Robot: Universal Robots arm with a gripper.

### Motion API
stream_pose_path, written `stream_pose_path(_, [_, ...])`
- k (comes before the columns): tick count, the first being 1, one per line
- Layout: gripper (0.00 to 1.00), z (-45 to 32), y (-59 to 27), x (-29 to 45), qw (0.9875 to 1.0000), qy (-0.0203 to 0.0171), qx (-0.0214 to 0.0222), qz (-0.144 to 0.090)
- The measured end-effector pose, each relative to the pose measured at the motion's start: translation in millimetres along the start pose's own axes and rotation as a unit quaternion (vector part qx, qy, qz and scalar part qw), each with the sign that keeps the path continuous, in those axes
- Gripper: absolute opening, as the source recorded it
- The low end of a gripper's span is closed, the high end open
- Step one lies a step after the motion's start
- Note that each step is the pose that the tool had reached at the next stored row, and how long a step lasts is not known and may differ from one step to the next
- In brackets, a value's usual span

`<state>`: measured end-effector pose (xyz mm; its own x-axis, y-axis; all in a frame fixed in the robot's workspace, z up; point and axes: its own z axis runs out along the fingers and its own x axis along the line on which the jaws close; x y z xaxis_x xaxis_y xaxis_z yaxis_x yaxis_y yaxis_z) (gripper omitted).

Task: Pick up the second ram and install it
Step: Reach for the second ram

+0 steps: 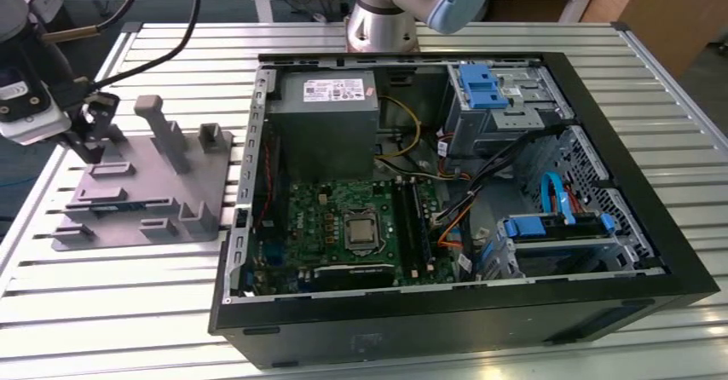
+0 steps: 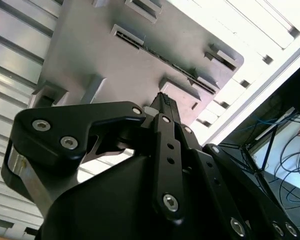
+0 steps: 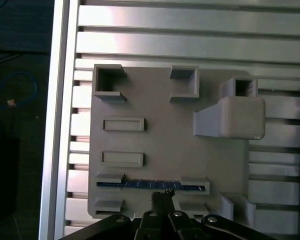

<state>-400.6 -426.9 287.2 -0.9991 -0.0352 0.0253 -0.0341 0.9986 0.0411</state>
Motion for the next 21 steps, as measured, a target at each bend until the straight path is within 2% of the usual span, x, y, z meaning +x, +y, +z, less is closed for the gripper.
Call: stream_pose_path(21, [0.10, 38.1, -3.5, -0.7, 1.0000, 0.0000, 0.0000, -0.001])
